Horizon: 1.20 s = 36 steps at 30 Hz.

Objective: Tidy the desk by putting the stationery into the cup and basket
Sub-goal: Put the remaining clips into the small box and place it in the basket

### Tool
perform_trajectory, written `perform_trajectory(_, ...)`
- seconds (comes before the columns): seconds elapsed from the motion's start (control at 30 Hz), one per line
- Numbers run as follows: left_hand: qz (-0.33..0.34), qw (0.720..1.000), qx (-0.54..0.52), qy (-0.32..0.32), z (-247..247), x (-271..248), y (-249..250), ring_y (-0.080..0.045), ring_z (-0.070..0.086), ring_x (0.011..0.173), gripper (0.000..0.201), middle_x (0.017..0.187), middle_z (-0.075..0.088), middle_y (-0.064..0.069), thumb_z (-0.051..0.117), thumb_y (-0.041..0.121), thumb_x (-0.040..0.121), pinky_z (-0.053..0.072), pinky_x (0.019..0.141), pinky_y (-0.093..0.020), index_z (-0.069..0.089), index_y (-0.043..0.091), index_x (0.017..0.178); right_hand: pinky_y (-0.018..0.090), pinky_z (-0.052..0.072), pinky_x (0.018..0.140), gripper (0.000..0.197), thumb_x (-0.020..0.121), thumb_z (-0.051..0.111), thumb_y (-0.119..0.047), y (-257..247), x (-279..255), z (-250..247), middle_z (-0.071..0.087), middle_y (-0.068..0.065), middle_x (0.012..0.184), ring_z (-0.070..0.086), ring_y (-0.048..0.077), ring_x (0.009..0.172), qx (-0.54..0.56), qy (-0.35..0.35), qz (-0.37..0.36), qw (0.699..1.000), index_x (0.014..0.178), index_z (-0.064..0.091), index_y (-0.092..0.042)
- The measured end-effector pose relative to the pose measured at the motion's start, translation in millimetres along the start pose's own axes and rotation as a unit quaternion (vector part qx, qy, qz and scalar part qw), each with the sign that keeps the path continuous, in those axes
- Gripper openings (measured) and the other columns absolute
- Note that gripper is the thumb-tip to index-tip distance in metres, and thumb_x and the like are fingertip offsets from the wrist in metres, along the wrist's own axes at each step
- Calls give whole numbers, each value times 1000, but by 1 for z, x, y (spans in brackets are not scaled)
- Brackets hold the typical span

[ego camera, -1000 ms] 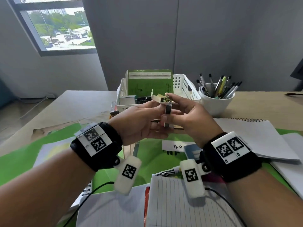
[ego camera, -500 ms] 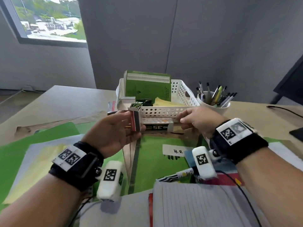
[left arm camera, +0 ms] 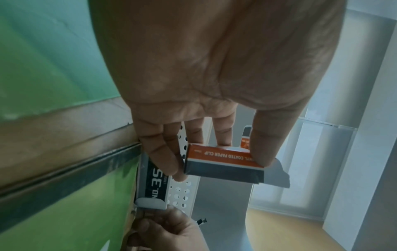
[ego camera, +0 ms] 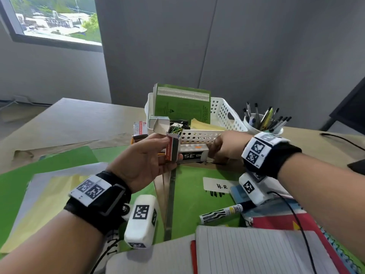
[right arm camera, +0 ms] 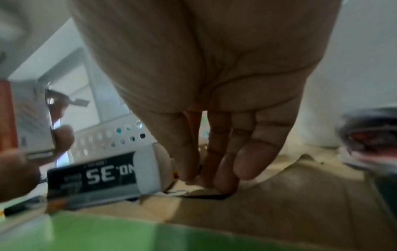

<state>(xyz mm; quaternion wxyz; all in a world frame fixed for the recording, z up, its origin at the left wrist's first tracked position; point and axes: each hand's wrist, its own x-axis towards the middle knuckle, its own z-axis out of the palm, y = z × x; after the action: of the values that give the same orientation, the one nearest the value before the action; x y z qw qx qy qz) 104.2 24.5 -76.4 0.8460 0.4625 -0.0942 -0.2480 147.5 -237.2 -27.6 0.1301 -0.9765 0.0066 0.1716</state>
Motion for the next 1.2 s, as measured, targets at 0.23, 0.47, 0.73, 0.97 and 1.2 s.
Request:
perform_trajectory(0.23, 3, 1000, 6, -7, 0, -1, 0, -35, 65, 105, 34, 128, 60, -17, 64, 23, 87, 52, 82, -40, 62, 11, 119, 20, 36, 54, 15, 85, 77, -29, -14, 5, 6, 73, -3, 86, 61, 15, 73, -142, 30, -44, 988, 99, 78, -23)
perform_trajectory(0.47, -1, 1000, 6, -16, -1, 0, -1, -33, 67, 103, 38, 131, 59, -17, 64, 24, 87, 53, 81, -38, 61, 12, 123, 29, 54, 70, 23, 88, 72, -27, -24, 5, 18, 71, 4, 91, 65, 24, 80, -189, 18, -49, 981, 107, 73, -15)
perform_trajectory(0.73, -17, 999, 18, -28, 0, -1, 0, -33, 67, 101, 42, 125, 65, -15, 63, 24, 85, 54, 81, -38, 62, 12, 125, 33, 58, 75, 31, 87, 64, -42, -19, 7, 15, 64, 1, 82, 66, 26, 76, -298, 30, -59, 952, 103, 70, -17)
perform_trajectory(0.97, -28, 999, 12, -34, 0, -2, -1, -36, 65, 104, 30, 124, 64, -17, 64, 21, 86, 56, 78, -38, 68, 13, 115, 32, 58, 73, 24, 84, 69, -37, -11, 5, 9, 62, 6, 79, 64, 28, 76, -323, -6, 7, 946, 85, 62, -14)
perform_trajectory(1.2, -28, 998, -9, -48, 0, -3, 1, -36, 66, 103, 48, 129, 64, -17, 67, 24, 84, 55, 80, -39, 57, 9, 128, 32, 60, 73, 35, 74, 75, -44, -5, 4, 8, 73, 3, 94, 71, 25, 85, -279, -23, 10, 960, 100, 73, -20)
